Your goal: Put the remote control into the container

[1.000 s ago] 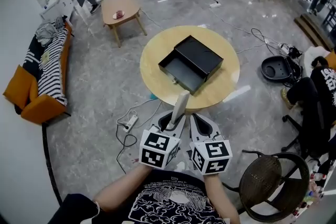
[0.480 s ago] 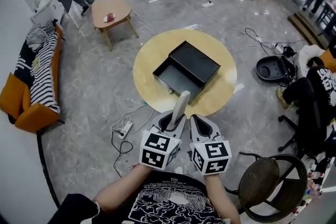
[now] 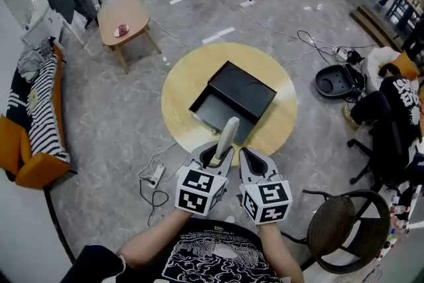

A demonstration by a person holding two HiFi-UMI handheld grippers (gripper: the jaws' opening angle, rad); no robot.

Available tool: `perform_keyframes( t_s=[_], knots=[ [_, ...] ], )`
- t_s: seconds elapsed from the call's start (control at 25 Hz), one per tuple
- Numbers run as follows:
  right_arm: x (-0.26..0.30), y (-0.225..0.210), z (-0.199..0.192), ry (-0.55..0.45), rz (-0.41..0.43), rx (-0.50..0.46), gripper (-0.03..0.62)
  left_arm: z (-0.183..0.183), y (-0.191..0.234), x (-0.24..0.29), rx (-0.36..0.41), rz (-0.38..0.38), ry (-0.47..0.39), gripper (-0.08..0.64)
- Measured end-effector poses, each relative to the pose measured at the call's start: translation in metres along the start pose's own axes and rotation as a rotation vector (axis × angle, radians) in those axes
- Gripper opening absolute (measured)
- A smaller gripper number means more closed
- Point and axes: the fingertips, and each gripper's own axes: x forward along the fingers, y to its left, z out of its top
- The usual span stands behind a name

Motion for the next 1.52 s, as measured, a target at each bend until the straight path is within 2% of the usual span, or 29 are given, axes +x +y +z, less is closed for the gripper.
perform_keyframes(
  t_s=[0.68,0.92,1.36,1.52],
  knots=[
    [0.073,0.007,0.031,0.000,-0.163,0.032,0.023,0.021,0.075,0.031,0.063,-0.167,0.046,0.107],
    [0.095,0.012,0.036,-0.004,-0.215,0.045,0.023,0.020,0.096,0.038,0.107,-0.225,0.059,0.107],
    [0.101,0.009,0.036,-0.013,-0.281,0.061,0.023,0.004,0.104,0.052,0.215,-0.319,0.104,0.107],
    [0.102,-0.001,0.036,-0.029,-0.295,0.076,0.023,-0.006,0.103,0.062,0.264,-0.329,0.138,0.107]
  ],
)
